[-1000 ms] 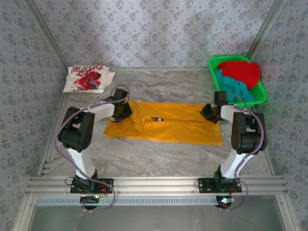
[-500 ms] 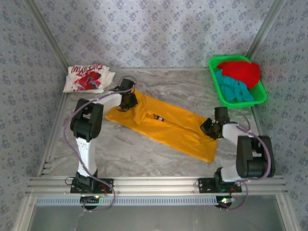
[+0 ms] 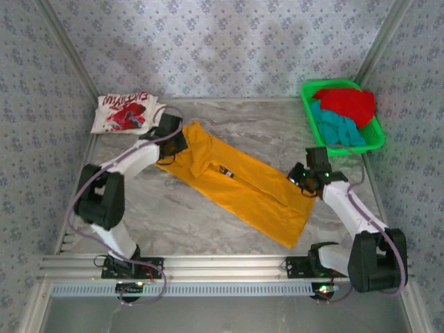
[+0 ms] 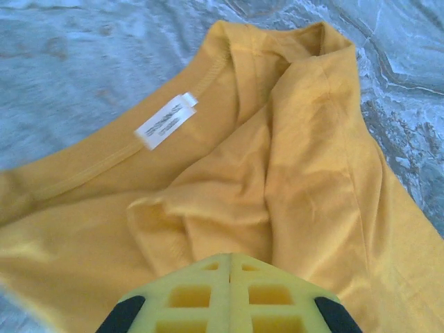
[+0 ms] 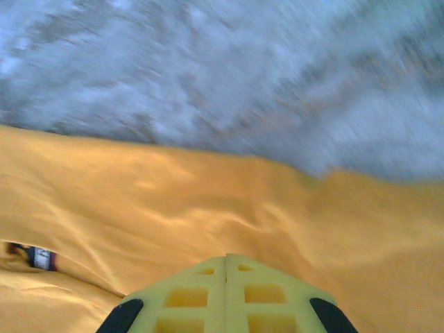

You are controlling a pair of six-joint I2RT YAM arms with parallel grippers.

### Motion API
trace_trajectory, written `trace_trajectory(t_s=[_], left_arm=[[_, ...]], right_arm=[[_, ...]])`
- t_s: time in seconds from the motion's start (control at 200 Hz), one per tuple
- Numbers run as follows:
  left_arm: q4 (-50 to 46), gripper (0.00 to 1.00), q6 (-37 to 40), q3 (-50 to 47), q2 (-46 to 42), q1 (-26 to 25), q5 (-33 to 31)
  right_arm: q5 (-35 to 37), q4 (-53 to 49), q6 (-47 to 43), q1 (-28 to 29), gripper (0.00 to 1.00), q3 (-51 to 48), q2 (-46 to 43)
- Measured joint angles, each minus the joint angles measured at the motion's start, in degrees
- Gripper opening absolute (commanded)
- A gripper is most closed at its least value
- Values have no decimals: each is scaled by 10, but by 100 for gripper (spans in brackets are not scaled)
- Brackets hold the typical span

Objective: Fold and stack the t-shirts

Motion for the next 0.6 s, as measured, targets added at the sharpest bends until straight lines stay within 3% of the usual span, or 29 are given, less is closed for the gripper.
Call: trace_trajectory(t_s=[0.135,0.295,0.43,0.6], left_arm=[[0,3,-27,-74,-58,-5,-11],[-3,1,-39,-104,-27,-6,-10],[-4,0,-38,-81,31,-6,-6],[-4,0,-25,12,115,-5,-6]], right_arm=[[6,5,-50,51,0,98,98],[-10,5,-83,88,0,160,231],[-24,4,-94,95,0,188,310],[-34,2,-95,94,0,195,348]])
